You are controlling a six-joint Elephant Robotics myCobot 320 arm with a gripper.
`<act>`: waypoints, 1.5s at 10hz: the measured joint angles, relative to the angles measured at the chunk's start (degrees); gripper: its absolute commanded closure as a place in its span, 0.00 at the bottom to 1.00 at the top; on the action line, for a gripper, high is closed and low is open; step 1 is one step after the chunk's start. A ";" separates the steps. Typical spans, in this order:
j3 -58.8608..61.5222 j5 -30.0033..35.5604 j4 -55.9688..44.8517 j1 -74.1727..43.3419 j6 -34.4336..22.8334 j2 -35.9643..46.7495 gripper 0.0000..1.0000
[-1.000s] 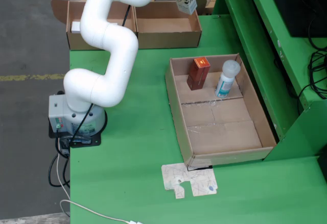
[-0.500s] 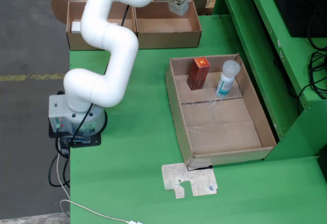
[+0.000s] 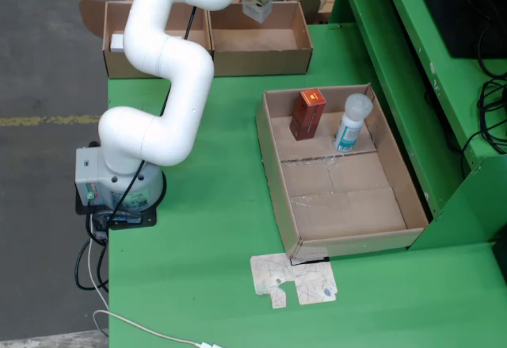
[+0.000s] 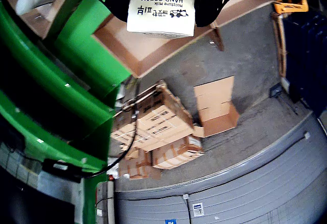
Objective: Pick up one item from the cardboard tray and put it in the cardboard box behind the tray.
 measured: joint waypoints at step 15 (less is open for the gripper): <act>0.18 16.44 -8.87 -3.34 9.06 -1.06 1.00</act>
